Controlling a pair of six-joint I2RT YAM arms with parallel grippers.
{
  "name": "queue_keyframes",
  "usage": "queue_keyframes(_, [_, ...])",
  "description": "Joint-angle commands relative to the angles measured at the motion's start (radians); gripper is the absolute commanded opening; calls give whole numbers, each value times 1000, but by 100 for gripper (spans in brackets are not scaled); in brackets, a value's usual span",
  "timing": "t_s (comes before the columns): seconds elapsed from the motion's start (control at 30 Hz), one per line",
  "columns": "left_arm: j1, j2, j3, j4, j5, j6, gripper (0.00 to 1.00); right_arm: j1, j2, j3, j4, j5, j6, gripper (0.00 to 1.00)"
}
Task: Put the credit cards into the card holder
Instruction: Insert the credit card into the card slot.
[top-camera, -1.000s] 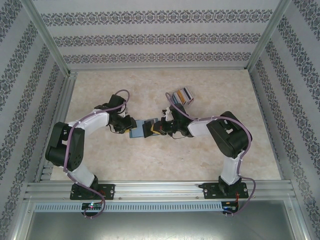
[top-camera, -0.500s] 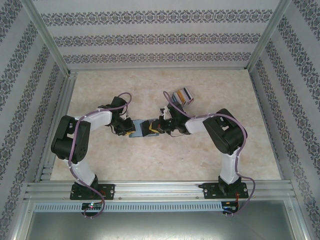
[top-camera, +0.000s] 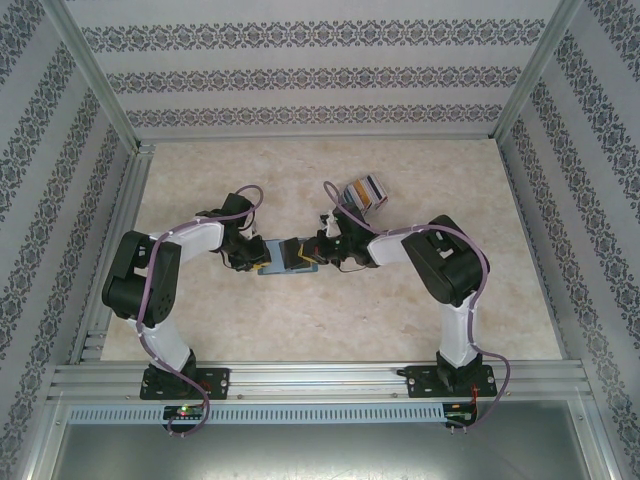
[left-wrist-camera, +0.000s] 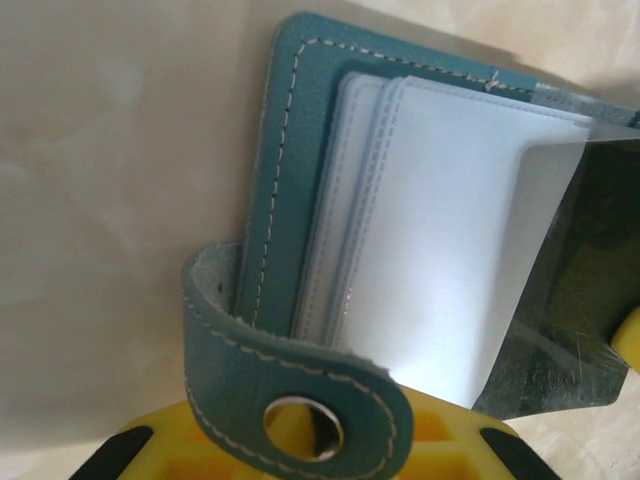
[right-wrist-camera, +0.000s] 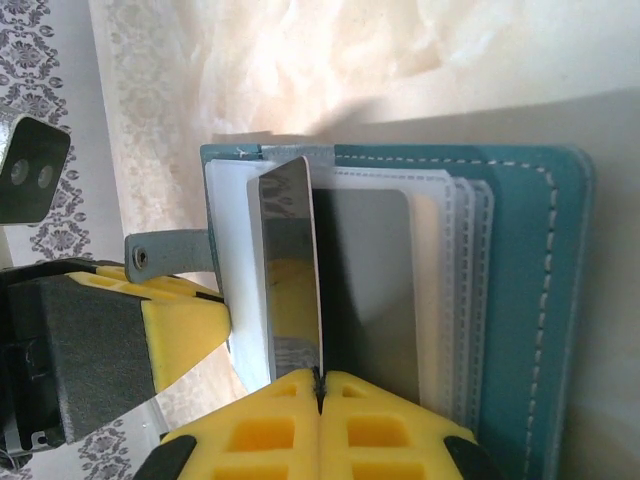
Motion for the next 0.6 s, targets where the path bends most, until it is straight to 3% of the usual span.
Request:
queue_keyframes(0.0, [8,21,-21,18,23,20,20,24,18,14,-16,70,-29,6])
queue_keyframes(0.33, [8,17,-40,44,38,9,20,96,-11,112,-240,184,-121,6])
queue_keyframes(0.57, [8,18,-41,50,49,6,20,129,28,176,-302,213,-131,8])
